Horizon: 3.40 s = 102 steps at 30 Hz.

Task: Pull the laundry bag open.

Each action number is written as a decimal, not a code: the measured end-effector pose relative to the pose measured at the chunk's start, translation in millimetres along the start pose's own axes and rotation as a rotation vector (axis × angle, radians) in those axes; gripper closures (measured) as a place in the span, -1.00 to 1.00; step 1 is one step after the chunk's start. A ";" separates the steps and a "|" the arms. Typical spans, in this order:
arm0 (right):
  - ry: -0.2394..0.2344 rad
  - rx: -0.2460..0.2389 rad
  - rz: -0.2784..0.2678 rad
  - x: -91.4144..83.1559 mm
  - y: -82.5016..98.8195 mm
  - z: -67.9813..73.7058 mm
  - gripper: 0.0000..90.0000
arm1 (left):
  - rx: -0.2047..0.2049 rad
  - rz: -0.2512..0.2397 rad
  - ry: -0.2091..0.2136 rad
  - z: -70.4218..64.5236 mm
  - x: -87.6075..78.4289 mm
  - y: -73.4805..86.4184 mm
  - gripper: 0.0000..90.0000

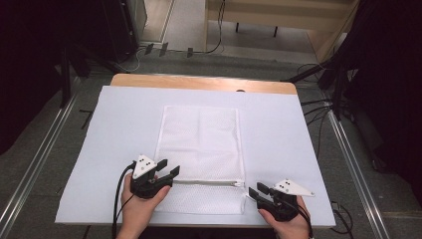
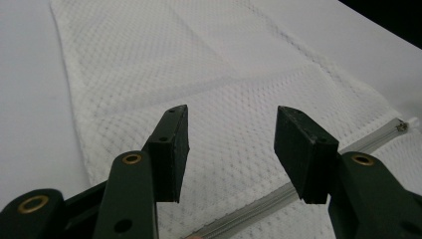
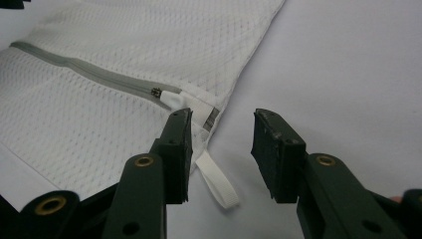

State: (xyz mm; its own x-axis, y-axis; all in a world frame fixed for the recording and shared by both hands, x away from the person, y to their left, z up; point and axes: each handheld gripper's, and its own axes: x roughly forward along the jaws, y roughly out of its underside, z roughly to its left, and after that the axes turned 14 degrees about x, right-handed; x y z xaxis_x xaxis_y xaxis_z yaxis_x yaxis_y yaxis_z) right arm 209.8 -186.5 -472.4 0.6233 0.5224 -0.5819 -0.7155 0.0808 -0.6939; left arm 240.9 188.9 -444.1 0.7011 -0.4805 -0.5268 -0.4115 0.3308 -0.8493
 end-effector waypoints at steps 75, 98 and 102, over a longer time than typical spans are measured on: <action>-0.084 -0.231 -0.106 12.5 8.3 43.4 1.00 | 0.019 0.108 0.387 -82.2 66.0 -15.5 0.45; -0.040 -0.234 -0.107 13.8 8.8 43.4 1.00 | -0.021 0.108 0.475 -75.9 60.4 -19.5 0.95; -0.028 -0.248 -0.104 14.0 9.2 46.5 1.00 | -0.017 0.113 0.473 -74.1 59.8 -19.1 0.96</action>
State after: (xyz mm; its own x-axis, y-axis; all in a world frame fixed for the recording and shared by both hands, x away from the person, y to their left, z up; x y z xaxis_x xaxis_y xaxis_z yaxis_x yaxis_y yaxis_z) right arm 197.2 -139.0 -467.2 0.6778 0.5457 -0.4928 -0.5471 -0.0734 -0.8338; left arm 247.5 93.6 -461.9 0.3113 -0.7600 -0.5706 -0.4824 0.3909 -0.7839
